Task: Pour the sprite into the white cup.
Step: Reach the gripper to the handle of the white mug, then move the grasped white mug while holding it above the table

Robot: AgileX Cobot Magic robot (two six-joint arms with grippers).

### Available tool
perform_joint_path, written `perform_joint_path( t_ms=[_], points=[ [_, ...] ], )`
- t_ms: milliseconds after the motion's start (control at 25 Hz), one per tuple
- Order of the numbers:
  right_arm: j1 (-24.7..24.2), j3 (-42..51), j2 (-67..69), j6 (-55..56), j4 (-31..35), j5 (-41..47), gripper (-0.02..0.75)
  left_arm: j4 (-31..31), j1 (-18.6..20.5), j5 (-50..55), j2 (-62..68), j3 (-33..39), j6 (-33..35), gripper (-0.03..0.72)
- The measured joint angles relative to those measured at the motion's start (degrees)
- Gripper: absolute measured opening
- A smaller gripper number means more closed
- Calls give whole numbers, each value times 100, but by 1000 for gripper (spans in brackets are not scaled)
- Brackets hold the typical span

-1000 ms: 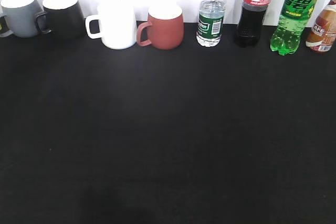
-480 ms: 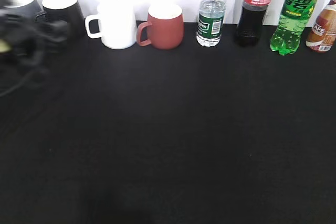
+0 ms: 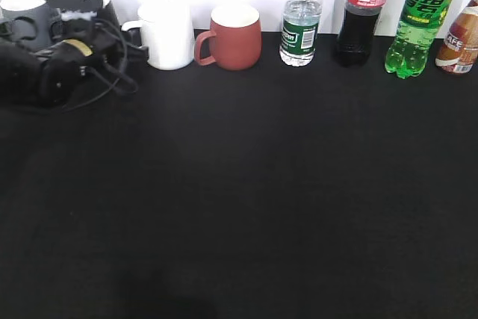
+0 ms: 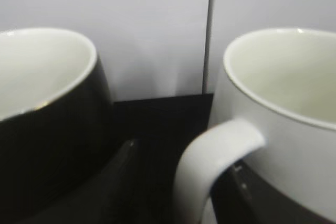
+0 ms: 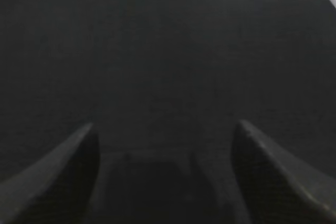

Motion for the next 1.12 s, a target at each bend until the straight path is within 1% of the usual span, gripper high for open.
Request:
perform_joint_path(
  t_ms=[80,280,360,480,600,720,880,960,1120],
  points=[
    [0,0,0,0,227,0,586,-17,0,6,161,-236,0,337],
    [0,0,0,0,282,-5,586,-54,0,-112,431,-546,0,326],
    [0,0,0,0,285,-5,585,-6,0,-237,485,-582,0,275],
    [0,0,0,0,296,-5,585,72,0,-413,487,-582,0,237],
    [0,0,0,7,300,-5,586,139,0,-483,494,-582,0,157],
    [0,0,0,7,300,-5,586,554,0,-668,624,-597,0,89],
    [0,0,0,1,300,-5,586,565,5,-1063,742,-599,71,76],
    [0,0,0,1,300,-5,586,559,5,-1401,810,-599,101,55],
    [0,0,0,1,302,-5,586,349,5,-1995,817,-599,283,39]
  ],
)
